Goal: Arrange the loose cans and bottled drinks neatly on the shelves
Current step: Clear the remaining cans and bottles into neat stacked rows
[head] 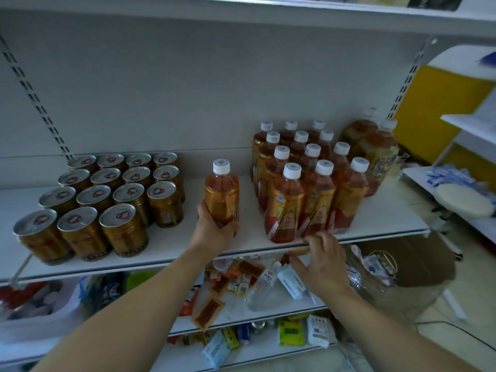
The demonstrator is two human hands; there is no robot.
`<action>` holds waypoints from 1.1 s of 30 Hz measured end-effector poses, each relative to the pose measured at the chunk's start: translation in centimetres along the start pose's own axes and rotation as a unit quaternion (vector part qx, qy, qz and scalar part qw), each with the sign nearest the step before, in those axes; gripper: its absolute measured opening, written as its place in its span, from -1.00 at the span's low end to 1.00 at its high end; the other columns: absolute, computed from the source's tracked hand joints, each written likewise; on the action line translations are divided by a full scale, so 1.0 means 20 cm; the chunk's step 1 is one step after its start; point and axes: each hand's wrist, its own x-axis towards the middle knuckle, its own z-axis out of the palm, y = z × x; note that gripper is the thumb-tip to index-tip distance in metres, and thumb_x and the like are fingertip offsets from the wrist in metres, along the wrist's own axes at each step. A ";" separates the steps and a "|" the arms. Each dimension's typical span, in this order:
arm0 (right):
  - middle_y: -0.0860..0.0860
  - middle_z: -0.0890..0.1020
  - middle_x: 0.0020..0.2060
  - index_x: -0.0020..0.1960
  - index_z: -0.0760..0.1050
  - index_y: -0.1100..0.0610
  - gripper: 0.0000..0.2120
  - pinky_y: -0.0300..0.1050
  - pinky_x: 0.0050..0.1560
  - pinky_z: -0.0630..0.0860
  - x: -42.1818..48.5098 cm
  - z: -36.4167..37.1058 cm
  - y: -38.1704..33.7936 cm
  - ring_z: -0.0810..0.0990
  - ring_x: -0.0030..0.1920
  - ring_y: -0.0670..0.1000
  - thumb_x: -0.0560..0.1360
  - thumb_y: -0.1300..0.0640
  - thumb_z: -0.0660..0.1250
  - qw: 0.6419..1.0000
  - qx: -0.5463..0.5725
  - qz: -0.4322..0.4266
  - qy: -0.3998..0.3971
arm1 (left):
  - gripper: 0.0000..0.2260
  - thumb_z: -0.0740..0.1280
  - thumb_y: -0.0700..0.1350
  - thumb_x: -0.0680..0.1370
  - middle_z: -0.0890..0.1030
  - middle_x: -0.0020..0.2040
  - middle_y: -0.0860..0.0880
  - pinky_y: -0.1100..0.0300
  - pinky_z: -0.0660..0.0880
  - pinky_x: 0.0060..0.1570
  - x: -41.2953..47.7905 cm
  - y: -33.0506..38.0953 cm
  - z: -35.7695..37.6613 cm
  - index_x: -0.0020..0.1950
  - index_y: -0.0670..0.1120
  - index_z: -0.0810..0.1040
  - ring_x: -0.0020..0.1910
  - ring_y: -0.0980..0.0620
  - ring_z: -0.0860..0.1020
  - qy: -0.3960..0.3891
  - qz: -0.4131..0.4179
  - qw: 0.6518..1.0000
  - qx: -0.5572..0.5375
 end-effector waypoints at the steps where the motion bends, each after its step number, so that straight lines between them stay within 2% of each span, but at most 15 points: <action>1: 0.12 0.51 -0.03 -0.04 0.51 0.16 -0.55 0.15 0.00 0.52 0.00 0.01 0.02 0.39 0.09 0.13 0.21 0.00 0.60 1.000 0.003 0.017 0.000 | -0.28 0.46 -0.12 0.44 0.40 0.12 0.02 0.19 0.34 -0.01 0.01 0.00 0.01 0.46 -0.09 0.09 0.05 0.06 0.39 0.002 -0.002 1.000 -0.003; 3: 0.13 0.50 0.01 -0.01 0.50 0.17 -0.60 0.16 0.04 0.48 0.00 0.00 0.07 0.45 0.10 0.19 0.32 -0.10 0.43 0.998 0.014 0.055 0.008 | -0.29 0.46 -0.12 0.45 0.41 0.13 0.00 0.17 0.35 0.00 0.01 0.00 0.01 0.45 -0.08 0.09 0.05 0.05 0.39 0.003 -0.006 1.000 -0.006; 5: 0.16 0.50 0.01 0.02 0.50 0.20 -0.54 0.18 0.05 0.46 0.02 -0.02 0.14 0.48 0.08 0.25 0.36 -0.17 0.30 0.997 0.003 0.079 0.000 | -0.30 0.45 -0.11 0.45 0.41 0.12 0.00 0.16 0.36 0.00 0.02 -0.01 0.02 0.43 -0.07 0.10 0.06 0.04 0.41 0.006 -0.009 1.000 -0.003; 9: 0.28 0.47 0.08 0.09 0.44 0.32 -0.42 0.21 0.17 0.38 0.11 -0.07 0.29 0.41 0.18 0.31 0.38 -0.14 0.48 0.987 -0.005 0.161 -0.005 | -0.33 0.46 -0.10 0.43 0.43 0.11 -0.01 0.13 0.39 0.00 0.04 0.00 0.05 0.39 -0.07 0.12 0.06 -0.01 0.44 0.018 -0.021 1.000 -0.002; 11: 0.28 0.44 0.17 0.18 0.40 0.33 -0.33 0.17 0.29 0.31 0.15 -0.10 0.35 0.35 0.27 0.29 0.37 -0.20 0.44 0.979 0.009 0.200 -0.024 | -0.32 0.47 -0.10 0.43 0.42 0.12 -0.02 0.12 0.39 0.00 0.05 0.01 0.07 0.40 -0.08 0.12 0.05 0.00 0.43 0.024 -0.025 0.999 -0.005; 13: 0.27 0.33 0.36 0.37 0.27 0.30 -0.16 0.15 0.44 0.17 0.20 -0.12 0.40 0.21 0.42 0.25 0.39 -0.32 0.34 0.974 0.000 0.214 -0.067 | -0.30 0.46 -0.10 0.44 0.41 0.12 -0.01 0.13 0.38 0.01 0.07 0.02 0.09 0.42 -0.09 0.11 0.05 0.01 0.42 0.030 -0.028 0.999 -0.004; 16: 0.16 0.00 0.56 0.56 -0.06 0.21 0.03 0.12 0.51 -0.09 0.26 -0.12 0.48 -0.08 0.55 0.17 0.40 -0.51 0.06 0.962 -0.071 0.203 -0.167 | -0.28 0.46 -0.09 0.45 0.40 0.12 -0.01 0.12 0.38 0.01 0.09 0.03 0.13 0.44 -0.08 0.08 0.04 0.01 0.41 0.035 -0.033 0.999 0.000; 18: 0.12 -0.07 0.57 0.58 -0.13 0.17 0.05 0.13 0.51 -0.15 0.28 -0.11 0.50 -0.14 0.56 0.13 0.38 -0.55 -0.09 0.956 -0.100 0.178 -0.209 | -0.26 0.46 -0.08 0.45 0.41 0.15 -0.03 0.11 0.39 0.05 0.10 0.04 0.14 0.45 -0.07 0.06 0.08 -0.03 0.43 0.037 -0.038 0.999 0.003; 22: 0.13 -0.05 0.57 0.58 -0.14 0.17 0.13 0.17 0.51 -0.15 0.28 -0.09 0.51 -0.12 0.56 0.14 0.28 -0.59 -0.31 0.956 -0.138 0.144 -0.215 | -0.22 0.45 -0.10 0.43 0.43 0.26 -0.10 0.03 0.42 0.15 0.12 0.04 0.15 0.48 -0.03 0.01 0.22 -0.14 0.45 0.038 -0.049 0.998 0.021; 28: 0.10 0.00 0.57 0.59 -0.12 0.12 0.18 0.21 0.50 -0.10 0.35 -0.08 0.56 -0.06 0.55 0.17 0.19 -0.63 -0.36 0.958 -0.161 0.086 -0.223 | -0.27 0.43 -0.09 0.42 0.48 0.19 -0.11 -0.01 0.48 0.12 0.15 0.04 0.19 0.44 -0.01 0.05 0.15 -0.15 0.49 0.047 -0.059 0.996 0.046; 33: 0.10 0.07 0.56 0.59 -0.06 0.10 0.26 0.13 0.50 0.02 0.37 -0.08 0.62 0.02 0.54 0.17 0.12 -0.66 -0.44 0.964 -0.160 0.046 -0.208 | -0.28 0.42 -0.10 0.46 0.45 0.27 -0.13 0.04 0.43 0.06 0.18 0.03 0.27 0.47 -0.02 0.04 0.19 -0.16 0.47 0.062 -0.048 0.996 0.038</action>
